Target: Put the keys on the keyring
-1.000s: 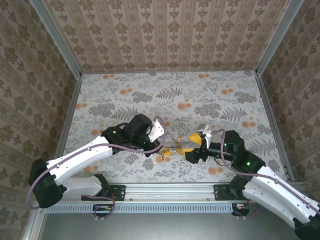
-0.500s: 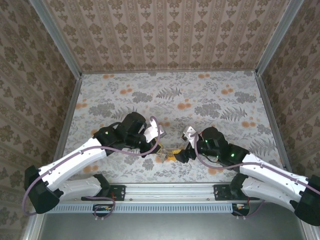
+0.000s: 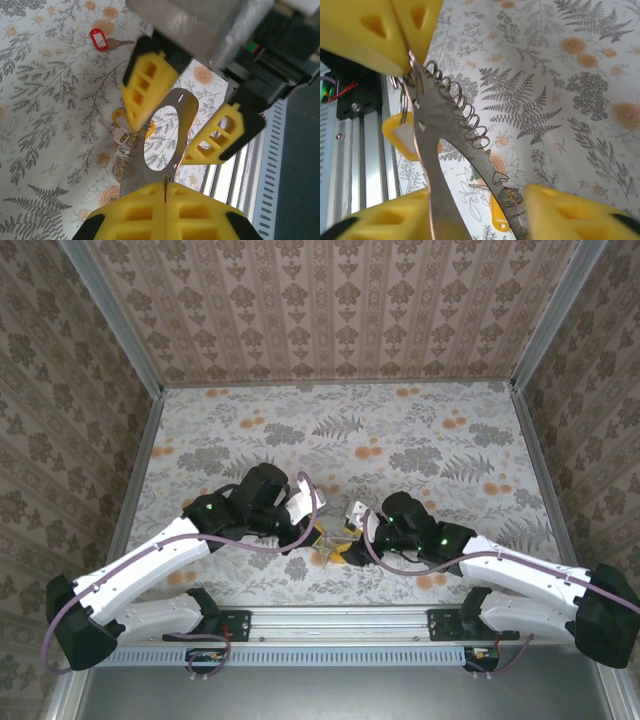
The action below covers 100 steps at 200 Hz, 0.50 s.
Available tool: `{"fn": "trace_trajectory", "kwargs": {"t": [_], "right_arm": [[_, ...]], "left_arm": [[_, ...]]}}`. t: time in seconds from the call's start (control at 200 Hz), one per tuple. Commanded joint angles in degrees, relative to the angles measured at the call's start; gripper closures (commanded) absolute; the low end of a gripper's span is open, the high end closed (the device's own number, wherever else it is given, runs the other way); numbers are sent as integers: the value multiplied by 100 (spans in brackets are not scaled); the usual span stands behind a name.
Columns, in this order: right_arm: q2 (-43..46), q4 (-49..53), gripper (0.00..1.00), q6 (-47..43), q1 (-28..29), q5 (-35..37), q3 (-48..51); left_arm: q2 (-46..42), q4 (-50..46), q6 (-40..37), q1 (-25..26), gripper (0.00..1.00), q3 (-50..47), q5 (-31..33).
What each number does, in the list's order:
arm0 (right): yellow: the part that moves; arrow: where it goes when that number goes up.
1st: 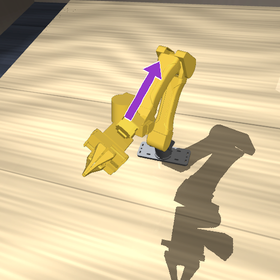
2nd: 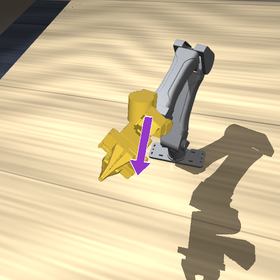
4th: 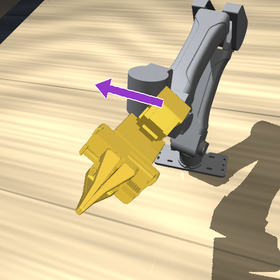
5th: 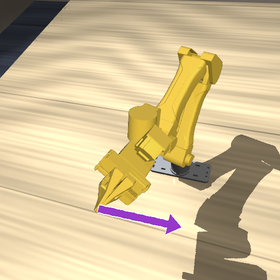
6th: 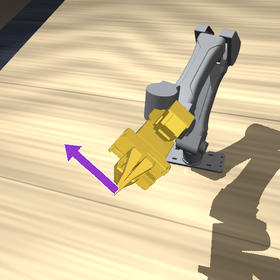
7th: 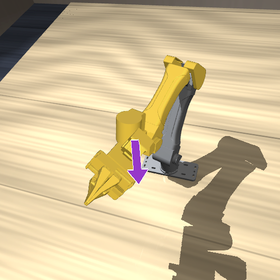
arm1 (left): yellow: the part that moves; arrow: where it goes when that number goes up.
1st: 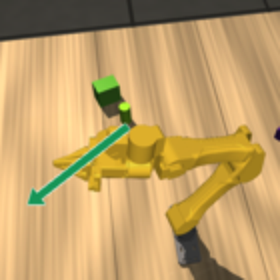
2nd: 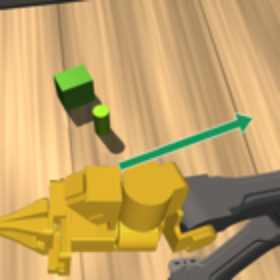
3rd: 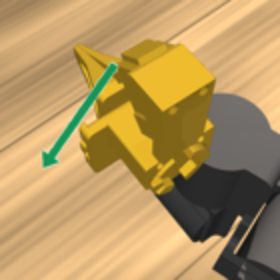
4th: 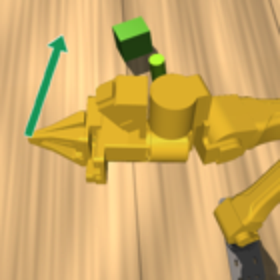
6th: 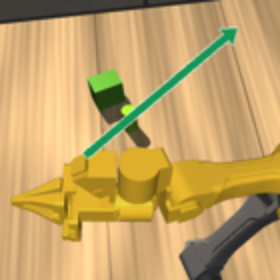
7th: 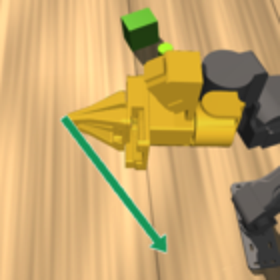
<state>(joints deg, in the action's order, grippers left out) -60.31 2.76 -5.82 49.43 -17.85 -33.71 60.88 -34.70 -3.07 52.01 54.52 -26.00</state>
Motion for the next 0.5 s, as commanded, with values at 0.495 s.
{"fn": "trace_trajectory", "kwargs": {"t": [0.495], "right_arm": [[1030, -1033, 100, -164, 99, 167, 639]], "left_arm": [[-286, 610, 669, -429, 60, -9, -486]]}}
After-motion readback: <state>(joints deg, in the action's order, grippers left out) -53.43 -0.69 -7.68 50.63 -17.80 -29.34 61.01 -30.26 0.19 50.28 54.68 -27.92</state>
